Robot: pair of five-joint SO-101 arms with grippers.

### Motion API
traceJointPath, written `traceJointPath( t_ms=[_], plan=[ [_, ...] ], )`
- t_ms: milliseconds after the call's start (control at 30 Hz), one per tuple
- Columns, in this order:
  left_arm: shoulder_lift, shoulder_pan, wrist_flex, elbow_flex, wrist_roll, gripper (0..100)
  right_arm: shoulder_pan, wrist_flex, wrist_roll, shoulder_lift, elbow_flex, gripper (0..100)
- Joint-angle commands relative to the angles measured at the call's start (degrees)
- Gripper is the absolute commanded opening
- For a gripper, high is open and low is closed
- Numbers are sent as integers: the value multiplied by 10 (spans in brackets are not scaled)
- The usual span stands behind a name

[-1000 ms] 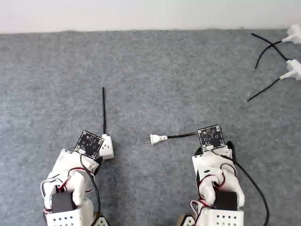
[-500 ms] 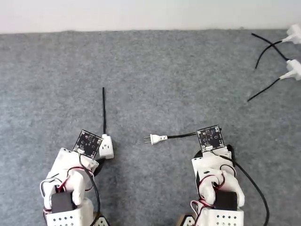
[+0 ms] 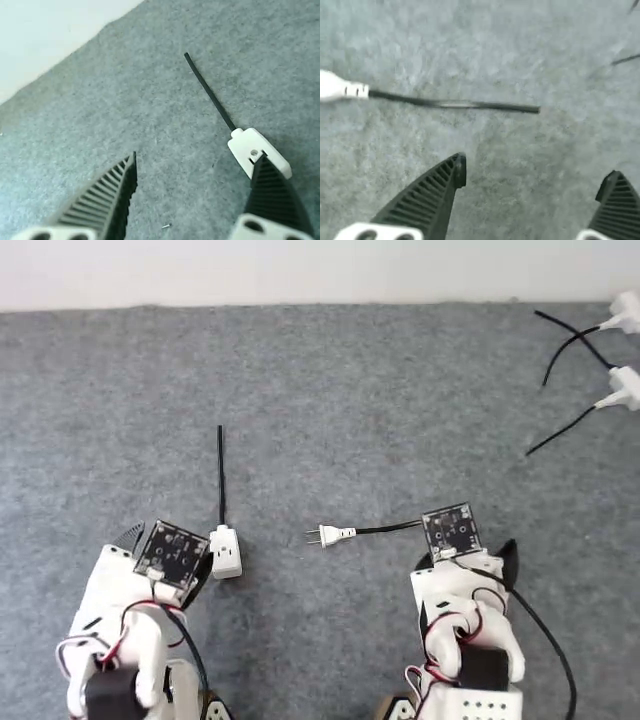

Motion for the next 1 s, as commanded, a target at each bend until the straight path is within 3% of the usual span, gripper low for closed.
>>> traceJointPath(
  t_ms=[0,267,400,733,967],
  plan=[
    [-8,-1,35,-80,-5,356,7,40,16,-4,-120,411],
    [0,-1,39,-136,-6,356,7,103,101,-2,-239,349],
    [64,-1,32,-136,8,356,6,129,132,-2,-270,343],
    [297,4,-127,-138,189,356,3,146,223,-1,-281,343],
    [345,0,-149,-160,284,356,-89,145,222,18,-291,340]
  ],
)
